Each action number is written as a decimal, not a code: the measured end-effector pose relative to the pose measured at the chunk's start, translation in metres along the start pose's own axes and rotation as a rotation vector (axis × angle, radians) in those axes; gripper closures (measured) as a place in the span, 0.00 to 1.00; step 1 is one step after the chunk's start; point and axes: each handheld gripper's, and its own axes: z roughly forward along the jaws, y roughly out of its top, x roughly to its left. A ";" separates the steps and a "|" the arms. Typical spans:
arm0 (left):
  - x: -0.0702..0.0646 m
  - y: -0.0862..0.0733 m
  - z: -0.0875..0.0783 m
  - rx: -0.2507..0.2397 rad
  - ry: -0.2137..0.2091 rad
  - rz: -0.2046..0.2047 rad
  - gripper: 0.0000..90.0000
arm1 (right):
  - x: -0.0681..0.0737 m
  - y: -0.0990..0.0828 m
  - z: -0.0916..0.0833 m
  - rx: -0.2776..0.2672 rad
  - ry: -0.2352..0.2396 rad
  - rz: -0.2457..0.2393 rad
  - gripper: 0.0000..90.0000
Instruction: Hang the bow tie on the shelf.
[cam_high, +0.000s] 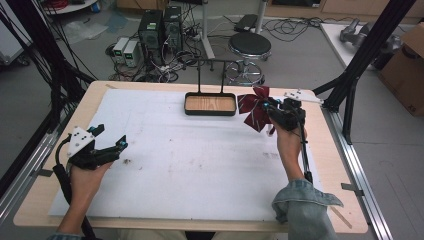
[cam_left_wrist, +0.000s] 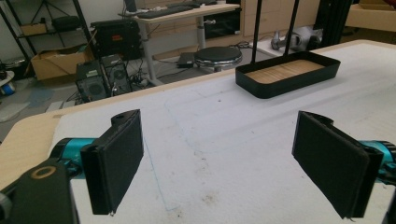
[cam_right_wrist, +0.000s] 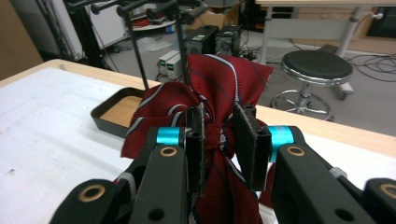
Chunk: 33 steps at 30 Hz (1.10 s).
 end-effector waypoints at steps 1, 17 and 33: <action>0.000 0.000 0.000 0.002 -0.001 0.000 0.19 | 0.002 0.003 0.003 0.004 0.012 0.003 0.83; 0.000 0.001 -0.003 -0.012 -0.001 0.006 0.19 | 0.036 0.052 0.056 -0.061 0.137 -0.042 0.83; 0.000 -0.001 -0.003 -0.010 -0.010 0.010 0.19 | 0.031 0.079 0.100 -0.099 0.178 0.008 0.83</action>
